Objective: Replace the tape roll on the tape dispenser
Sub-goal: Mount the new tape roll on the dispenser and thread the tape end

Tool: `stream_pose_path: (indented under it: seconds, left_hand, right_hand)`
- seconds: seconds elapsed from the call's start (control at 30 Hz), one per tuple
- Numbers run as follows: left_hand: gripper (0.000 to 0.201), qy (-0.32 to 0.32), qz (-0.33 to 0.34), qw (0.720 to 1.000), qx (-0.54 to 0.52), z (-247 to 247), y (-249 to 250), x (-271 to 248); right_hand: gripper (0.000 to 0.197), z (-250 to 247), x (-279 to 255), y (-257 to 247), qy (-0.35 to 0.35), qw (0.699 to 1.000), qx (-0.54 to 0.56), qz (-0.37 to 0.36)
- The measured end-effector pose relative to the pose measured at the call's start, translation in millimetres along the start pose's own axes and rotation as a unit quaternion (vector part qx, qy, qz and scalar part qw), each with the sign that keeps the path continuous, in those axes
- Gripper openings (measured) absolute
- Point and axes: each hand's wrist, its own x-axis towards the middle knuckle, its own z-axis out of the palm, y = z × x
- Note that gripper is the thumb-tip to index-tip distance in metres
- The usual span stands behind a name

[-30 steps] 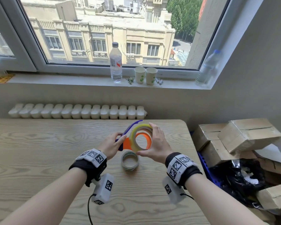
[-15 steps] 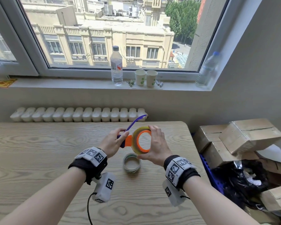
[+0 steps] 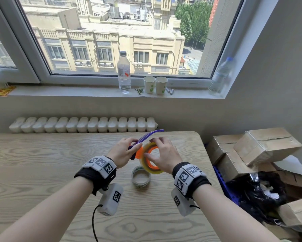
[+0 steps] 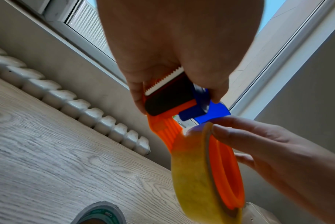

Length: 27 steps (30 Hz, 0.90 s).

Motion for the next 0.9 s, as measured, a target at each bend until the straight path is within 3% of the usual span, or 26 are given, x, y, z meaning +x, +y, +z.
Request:
stream_pose_path:
  seconds: [0.3, 0.4, 0.57, 0.67, 0.9]
  left_hand:
    - [0.043, -0.011, -0.016, 0.997, -0.08, -2.9, 4.5, 3.8]
    - [0.038, -0.015, -0.028, 0.993, -0.118, -5.6, 2.6, 4.5]
    - [0.029, -0.013, -0.034, 0.985, -0.171, -11.9, -2.6, 6.1]
    - [0.015, -0.033, -0.029, 0.985, -0.167, -15.7, -3.1, 6.3]
    - [0.027, -0.076, -0.015, 0.992, -0.098, -22.7, 5.9, 5.1]
  right_hand:
    - [0.113, 7.9, -6.8, -7.1, -0.025, 0.996, -0.083, 0.022]
    - [0.118, 8.0, -10.1, -4.0, -0.019, 0.997, -0.053, 0.046]
    - [0.082, -1.1, -13.8, 4.8, 0.049, 0.997, 0.04, 0.038]
    - [0.068, -7.8, -9.9, 9.2, 0.046, 0.996, 0.044, 0.065]
    - [0.036, -10.7, -2.9, 13.9, 0.019, 0.999, 0.026, 0.043]
